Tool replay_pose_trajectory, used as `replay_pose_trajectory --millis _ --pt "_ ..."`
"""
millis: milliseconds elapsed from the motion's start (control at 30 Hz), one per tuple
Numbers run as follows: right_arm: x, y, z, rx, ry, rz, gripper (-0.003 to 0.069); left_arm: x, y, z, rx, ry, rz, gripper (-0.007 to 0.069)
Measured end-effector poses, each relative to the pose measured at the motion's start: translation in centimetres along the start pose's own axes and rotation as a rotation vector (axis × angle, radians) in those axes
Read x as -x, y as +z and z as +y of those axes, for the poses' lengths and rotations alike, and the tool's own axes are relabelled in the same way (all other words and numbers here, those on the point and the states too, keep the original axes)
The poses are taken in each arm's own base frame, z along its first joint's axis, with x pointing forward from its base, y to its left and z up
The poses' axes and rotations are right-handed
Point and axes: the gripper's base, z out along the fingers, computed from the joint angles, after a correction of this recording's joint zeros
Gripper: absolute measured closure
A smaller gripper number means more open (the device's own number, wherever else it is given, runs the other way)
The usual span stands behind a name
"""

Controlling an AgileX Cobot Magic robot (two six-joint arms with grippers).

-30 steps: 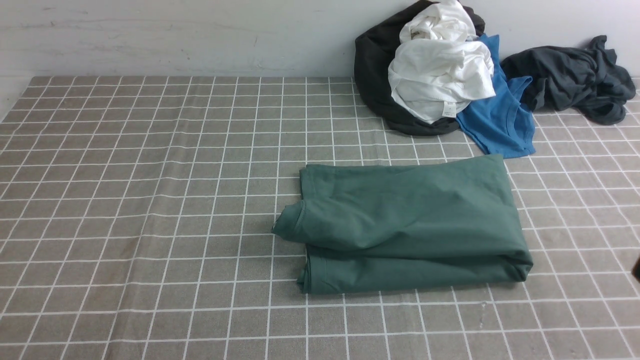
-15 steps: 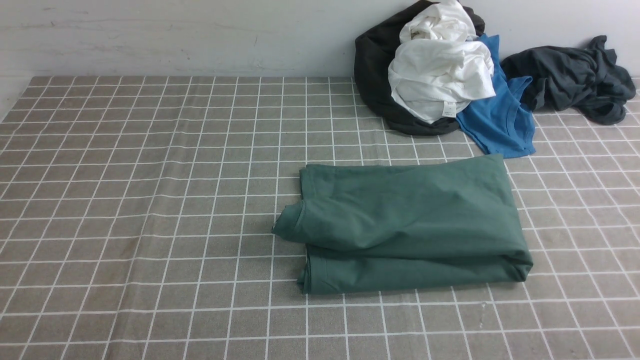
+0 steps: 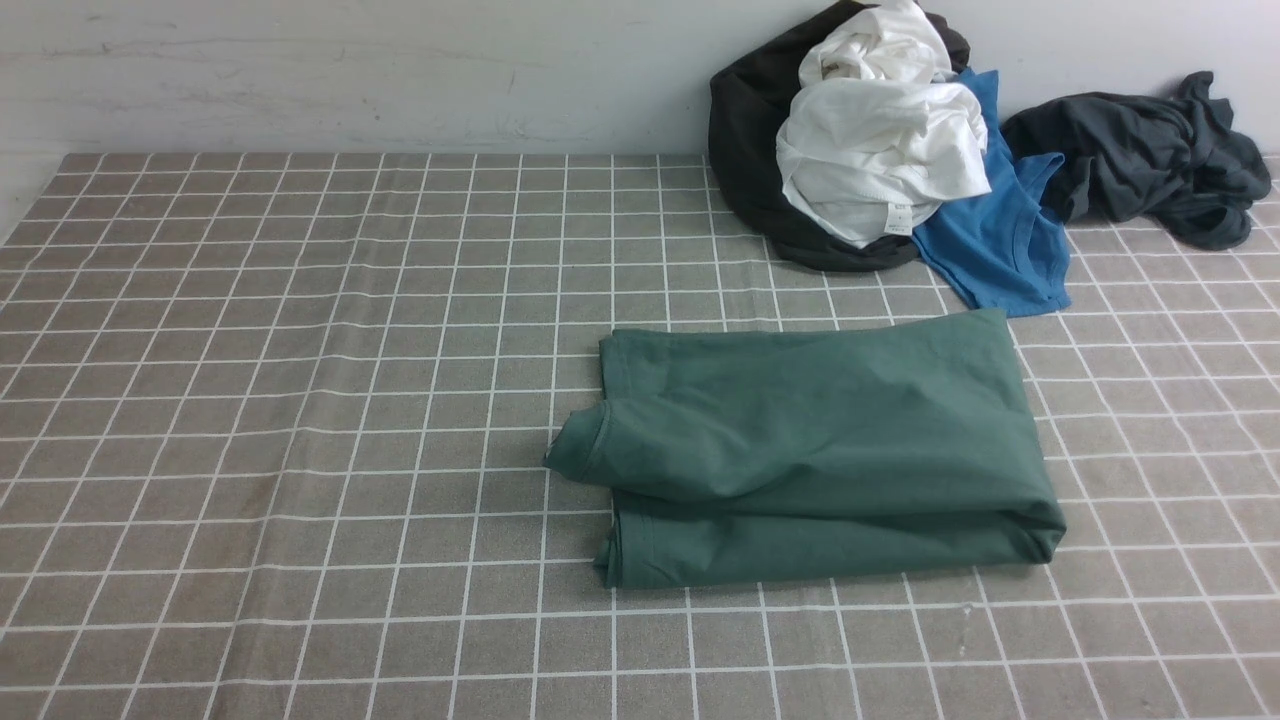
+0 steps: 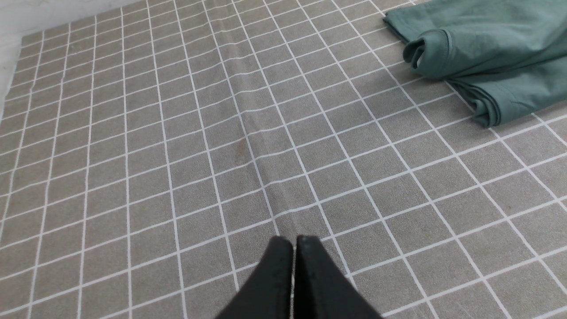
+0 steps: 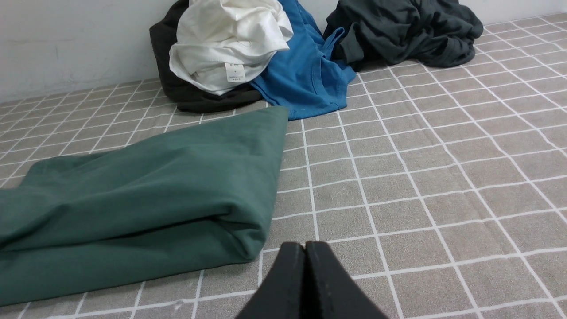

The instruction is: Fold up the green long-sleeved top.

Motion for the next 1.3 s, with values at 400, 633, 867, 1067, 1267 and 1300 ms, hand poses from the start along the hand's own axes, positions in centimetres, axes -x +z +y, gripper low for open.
replay_pose_trajectory --millis 400,633,867,1067,1267,1300 --pt "0.0 0.0 -0.08 -0.007 -0.038 0.001 0.0673 0.0 0.0 0.0 0.0 0.0 0.0 0.0631" --pt "0.0 0.0 -0.1 -0.01 -0.045 0.001 0.0673 0.0 0.0 0.0 0.0 0.0 0.0 0.0631" --pt "0.0 0.0 -0.1 -0.01 -0.045 0.001 0.0673 0.0 0.0 0.0 0.0 0.0 0.0 0.0631" --pt "0.0 0.0 -0.11 -0.01 -0.047 0.001 0.0673 0.0 0.0 0.0 0.0 0.0 0.0 0.0631" --pt "0.0 0.0 -0.11 -0.01 -0.047 0.001 0.0673 -0.08 0.18 -0.01 0.0 0.0 -0.004 0.0631" --pt "0.0 0.0 -0.11 -0.01 -0.047 0.001 0.0673 -0.08 0.26 -0.08 -0.007 -0.006 -0.009 0.0631"
